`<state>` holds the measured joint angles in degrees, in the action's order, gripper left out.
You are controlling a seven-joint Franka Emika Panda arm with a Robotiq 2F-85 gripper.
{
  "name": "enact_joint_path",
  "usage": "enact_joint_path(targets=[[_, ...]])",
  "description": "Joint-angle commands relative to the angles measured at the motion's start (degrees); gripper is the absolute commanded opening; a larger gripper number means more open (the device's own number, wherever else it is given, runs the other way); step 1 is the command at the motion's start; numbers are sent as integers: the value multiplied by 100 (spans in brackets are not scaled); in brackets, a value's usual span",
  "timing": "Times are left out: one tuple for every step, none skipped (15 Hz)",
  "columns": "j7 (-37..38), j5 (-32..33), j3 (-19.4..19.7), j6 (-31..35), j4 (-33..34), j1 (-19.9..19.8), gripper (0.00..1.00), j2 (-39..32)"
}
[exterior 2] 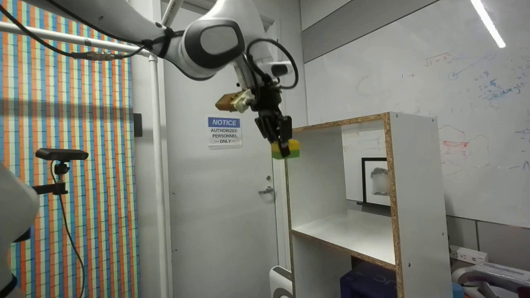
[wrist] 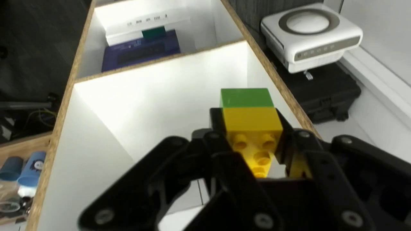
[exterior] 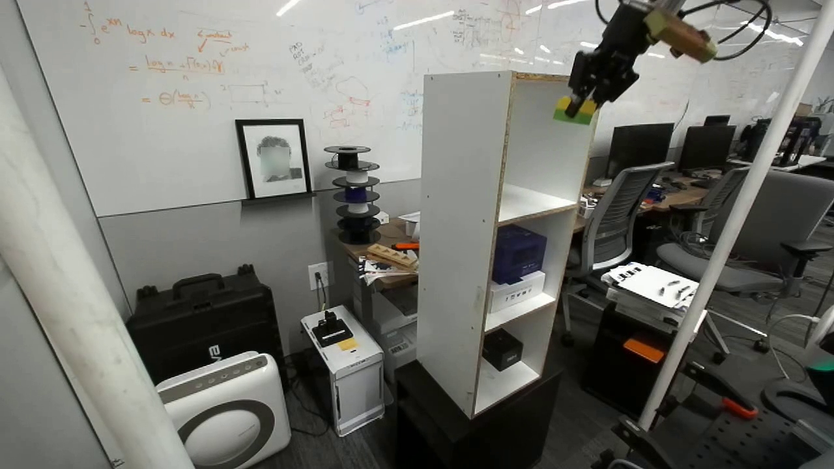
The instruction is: Move the lego bricks to the top of the shelf
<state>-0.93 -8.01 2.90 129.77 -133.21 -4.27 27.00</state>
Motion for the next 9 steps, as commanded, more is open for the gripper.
enact_joint_path(targets=[[753, 13, -95, 47, 869, -63, 16, 117], [915, 23, -111, 211, 1132, -83, 16, -8], [1062, 38, -117, 278, 1419, -98, 16, -219], [1236, 80, -132, 314, 1688, -136, 16, -450], [1392, 81, -117, 266, 1970, -152, 16, -754], [1525, 103, -111, 227, 2184, -170, 16, -991], [1673, 139, -104, 93, 2449, -189, 16, -1318], [1829, 183, -102, 31, 2678, -202, 16, -1609], [2009, 278, -107, -28, 2950, -222, 16, -1937]])
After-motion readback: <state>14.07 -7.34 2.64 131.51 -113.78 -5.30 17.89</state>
